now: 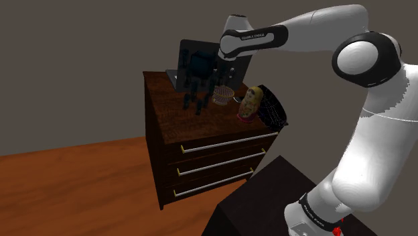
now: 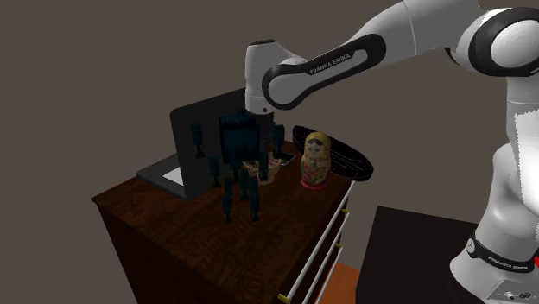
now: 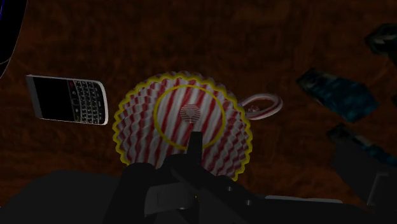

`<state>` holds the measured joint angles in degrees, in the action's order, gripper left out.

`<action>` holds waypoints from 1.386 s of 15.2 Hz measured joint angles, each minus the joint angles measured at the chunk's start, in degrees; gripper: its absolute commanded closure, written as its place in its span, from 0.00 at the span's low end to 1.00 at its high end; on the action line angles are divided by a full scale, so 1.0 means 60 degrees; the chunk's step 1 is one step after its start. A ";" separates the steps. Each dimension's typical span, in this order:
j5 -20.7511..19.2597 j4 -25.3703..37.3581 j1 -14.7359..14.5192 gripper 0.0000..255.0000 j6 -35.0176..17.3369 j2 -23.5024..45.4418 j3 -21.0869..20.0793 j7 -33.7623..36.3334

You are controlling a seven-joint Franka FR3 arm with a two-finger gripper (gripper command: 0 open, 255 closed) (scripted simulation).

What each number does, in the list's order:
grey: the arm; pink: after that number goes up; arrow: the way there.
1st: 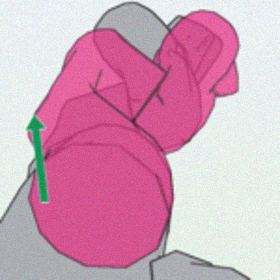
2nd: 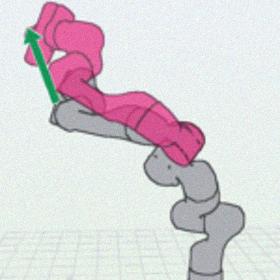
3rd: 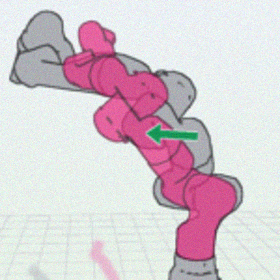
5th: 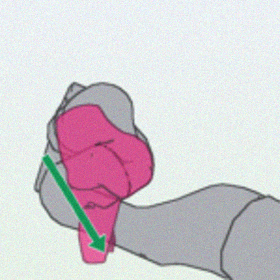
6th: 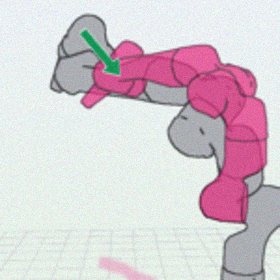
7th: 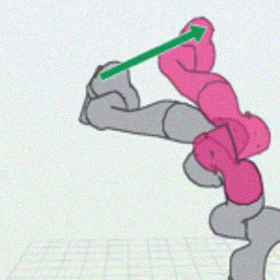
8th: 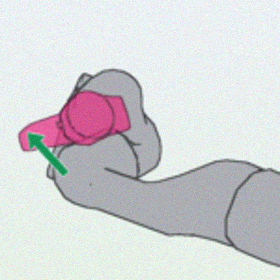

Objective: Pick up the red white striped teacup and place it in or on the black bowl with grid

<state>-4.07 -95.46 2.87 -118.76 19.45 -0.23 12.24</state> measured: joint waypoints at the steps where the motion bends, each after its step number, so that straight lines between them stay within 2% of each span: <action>1: -0.0017 0.0388 0.0011 0.00 0.0068 0.0353 0.0028 0.0037; 9: -0.0052 0.0321 0.0061 0.00 -0.0629 0.1018 0.0082 0.0082; 15: -0.0054 0.0346 0.0058 0.00 -0.0687 0.1097 0.0082 0.0090; 16: -0.0054 0.0346 0.0058 1.00 -0.0687 0.1097 0.0082 0.0090; 21: -0.0053 0.0346 0.0057 1.00 -0.0687 0.1094 0.0081 0.0090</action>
<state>-4.39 -93.39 3.21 -122.89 26.01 0.26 12.78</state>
